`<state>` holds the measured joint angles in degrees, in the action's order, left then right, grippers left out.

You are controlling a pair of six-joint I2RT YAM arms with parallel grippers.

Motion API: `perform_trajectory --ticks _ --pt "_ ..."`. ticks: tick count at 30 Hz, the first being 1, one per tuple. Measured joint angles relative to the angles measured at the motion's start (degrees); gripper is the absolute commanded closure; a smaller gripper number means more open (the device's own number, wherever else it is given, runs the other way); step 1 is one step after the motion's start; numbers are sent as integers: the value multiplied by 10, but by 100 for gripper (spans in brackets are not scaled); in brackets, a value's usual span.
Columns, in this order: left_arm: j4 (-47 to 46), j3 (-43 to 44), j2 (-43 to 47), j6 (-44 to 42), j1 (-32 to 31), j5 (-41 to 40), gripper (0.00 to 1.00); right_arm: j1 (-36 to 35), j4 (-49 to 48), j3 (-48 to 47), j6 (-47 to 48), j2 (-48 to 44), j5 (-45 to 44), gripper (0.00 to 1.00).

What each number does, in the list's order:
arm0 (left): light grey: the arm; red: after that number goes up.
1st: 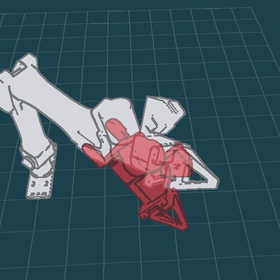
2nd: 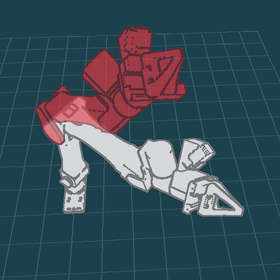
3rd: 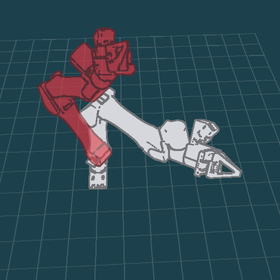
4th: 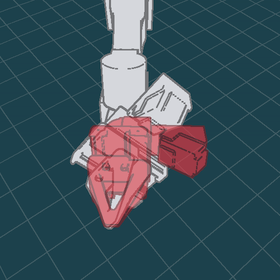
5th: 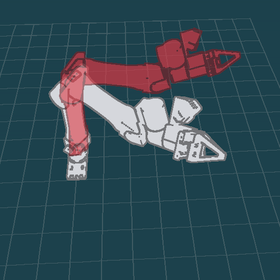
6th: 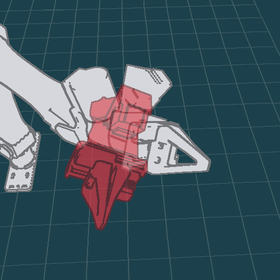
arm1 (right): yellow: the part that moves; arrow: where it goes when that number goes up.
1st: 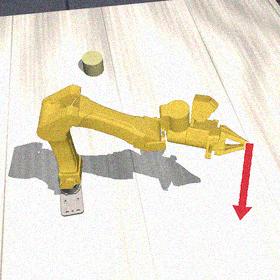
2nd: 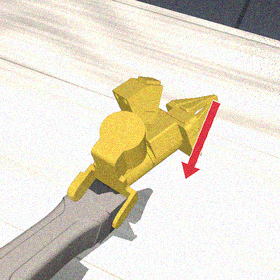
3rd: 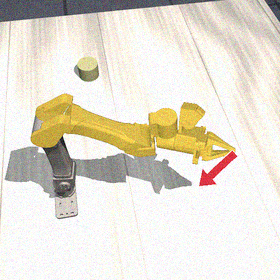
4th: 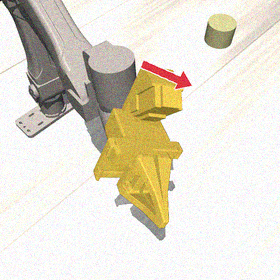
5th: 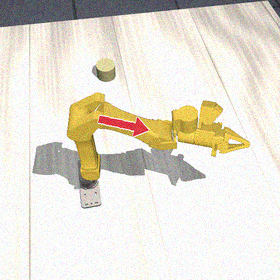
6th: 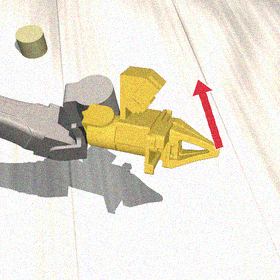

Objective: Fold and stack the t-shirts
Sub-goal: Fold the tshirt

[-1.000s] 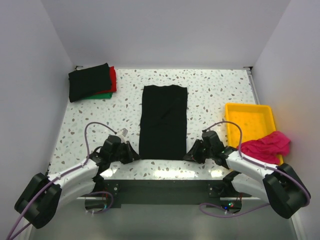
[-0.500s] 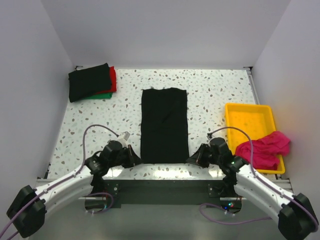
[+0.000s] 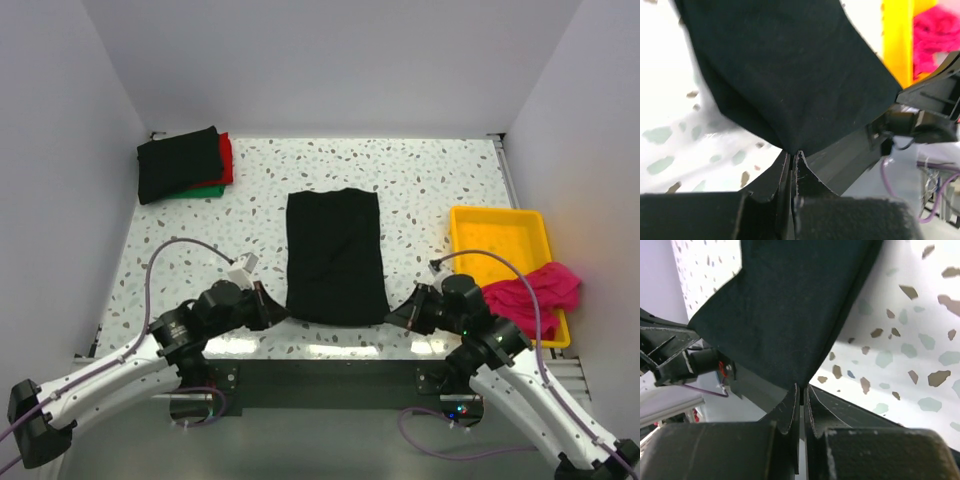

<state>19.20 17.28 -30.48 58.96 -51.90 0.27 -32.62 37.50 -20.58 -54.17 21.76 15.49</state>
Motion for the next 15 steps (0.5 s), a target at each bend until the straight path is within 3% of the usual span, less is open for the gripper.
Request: perform_trajectory --ticks 8,15 --pt "12 106 -71 -20 0 -38 100 0 30 -148 40 115 -45 100" --pt "24 251 -216 -76 23 -57 100 8 18 -273 84 275 -74 100"
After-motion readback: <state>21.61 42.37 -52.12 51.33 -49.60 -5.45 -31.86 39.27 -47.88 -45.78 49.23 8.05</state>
